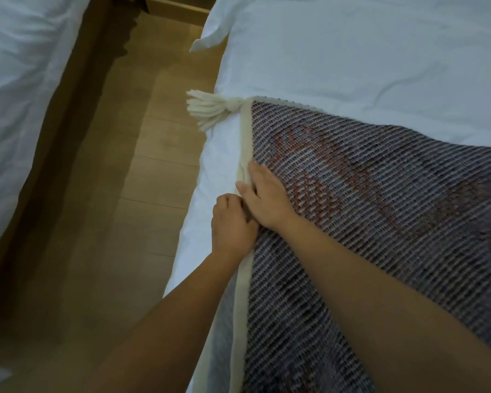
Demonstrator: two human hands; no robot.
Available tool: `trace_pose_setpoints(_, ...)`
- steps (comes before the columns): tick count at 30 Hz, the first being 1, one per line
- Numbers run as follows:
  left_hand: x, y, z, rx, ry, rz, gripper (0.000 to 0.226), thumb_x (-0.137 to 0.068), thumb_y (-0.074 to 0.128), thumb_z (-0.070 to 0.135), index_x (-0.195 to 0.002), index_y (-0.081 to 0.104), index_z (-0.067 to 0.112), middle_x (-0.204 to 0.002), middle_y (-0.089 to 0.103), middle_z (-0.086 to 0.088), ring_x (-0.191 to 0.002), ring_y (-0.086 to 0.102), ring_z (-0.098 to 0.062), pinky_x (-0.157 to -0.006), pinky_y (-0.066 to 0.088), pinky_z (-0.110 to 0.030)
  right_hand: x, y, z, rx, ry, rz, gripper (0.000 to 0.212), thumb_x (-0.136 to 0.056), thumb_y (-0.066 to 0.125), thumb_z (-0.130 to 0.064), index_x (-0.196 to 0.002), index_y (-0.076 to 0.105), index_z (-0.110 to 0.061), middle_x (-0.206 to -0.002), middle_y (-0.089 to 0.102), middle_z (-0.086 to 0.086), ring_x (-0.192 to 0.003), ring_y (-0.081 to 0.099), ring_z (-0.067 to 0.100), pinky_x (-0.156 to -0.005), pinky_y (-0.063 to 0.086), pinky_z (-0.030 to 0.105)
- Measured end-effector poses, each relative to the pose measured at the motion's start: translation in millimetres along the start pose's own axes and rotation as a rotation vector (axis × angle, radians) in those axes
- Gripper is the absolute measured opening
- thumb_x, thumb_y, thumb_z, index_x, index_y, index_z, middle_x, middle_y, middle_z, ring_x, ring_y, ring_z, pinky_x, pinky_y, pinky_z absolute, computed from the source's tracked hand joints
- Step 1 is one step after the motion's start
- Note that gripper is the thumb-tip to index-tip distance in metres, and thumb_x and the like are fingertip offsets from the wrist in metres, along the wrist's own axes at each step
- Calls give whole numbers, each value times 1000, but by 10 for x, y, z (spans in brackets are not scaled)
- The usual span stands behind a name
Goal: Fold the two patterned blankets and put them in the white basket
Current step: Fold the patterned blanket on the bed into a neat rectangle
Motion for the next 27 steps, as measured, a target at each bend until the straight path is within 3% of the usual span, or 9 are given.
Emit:
trace_pose_setpoints(5, 498, 46, -251, -10, -26, 12, 25, -89, 52, 26, -94, 59, 2, -129, 45, -13, -112, 45, -29, -96, 40, -39, 908, 173, 52, -43, 54, 157, 47, -95, 41, -30, -134, 40, -4, -141, 40, 15, -131, 33, 26, -113, 26, 41)
trace_pose_setpoints(7, 621, 29, -337, 29, -71, 8, 26, -89, 56, 31, -91, 61, 6, -127, 45, -11, -116, 43, -26, -97, 36, -31, 1393, 301, 59, 45, 35, 272, 25, -89, 50, -26, -101, 53, -5, -106, 52, 15, -100, 47, 28, -90, 43, 46)
trace_pose_setpoints(9, 715, -7, -388, 93, -119, 9, 23, -86, 61, 36, -87, 62, 13, -127, 45, -10, -118, 43, -23, -99, 35, -30, 1819, 532, 38, 145, 48, 189, 25, -87, 53, -34, -81, 47, -10, -87, 50, 9, -83, 47, 24, -74, 48, 42)
trace_pose_setpoints(12, 847, -48, -425, 99, -149, -9, 22, -82, 64, 41, -76, 58, 21, -126, 47, -12, -119, 44, -25, -98, 39, -33, 2081, 863, 20, 249, 181, 24, 43, -86, 47, -54, -91, 52, -11, -96, 55, 9, -90, 54, 24, -74, 48, 35)
trace_pose_setpoints(17, 980, -41, -518, -57, -123, -124, 27, -86, 59, 40, -75, 59, 16, -135, 39, -16, -124, 35, -32, -98, 34, -36, 1868, 968, -123, 266, 319, 10, 39, -91, 42, -47, -89, 59, -11, -88, 63, 8, -73, 62, 23, -56, 41, 27)
trace_pose_setpoints(19, 929, -78, -526, -15, -116, -149, 29, -89, 57, 36, -72, 59, 13, -125, 48, -19, -118, 42, -32, -96, 37, -37, 1861, 986, -169, 292, 359, 9, 41, -90, 43, -48, -96, 58, -10, -94, 61, 10, -78, 61, 24, -60, 41, 28)
trace_pose_setpoints(21, 878, -145, -528, 73, -107, -145, 37, -90, 58, 29, -58, 48, 14, -97, 56, -23, -91, 53, -34, -82, 44, -40, 1880, 1028, -194, 333, 397, -14, 43, -91, 43, -47, -106, 55, -8, -103, 58, 12, -91, 61, 27, -68, 45, 31)
trace_pose_setpoints(23, 860, -236, -569, 112, -116, -123, 34, -90, 58, 27, -61, 48, 13, -78, 52, -10, -72, 50, -25, -66, 40, -35, 1856, 1070, -267, 350, 416, -67, 38, -95, 40, -38, -105, 57, -6, -105, 62, 13, -92, 62, 28, -71, 47, 32)
trace_pose_setpoints(27, 843, -337, -780, 233, -248, -104, 24, -92, 51, 24, -74, 49, 9, -72, 51, 0, -78, 49, -20, -69, 37, -30, 1737, 1224, -590, 88, 333, -130, 24, -91, 47, -23, -83, 61, -7, -86, 68, 15, -67, 57, 24, -58, 38, 28)
Point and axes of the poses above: each hand's wrist, its own x-axis away from the middle knuckle, its own y-axis out of the palm, z = x × y, the point moved 5 cm from there along -x, towards the middle knuckle
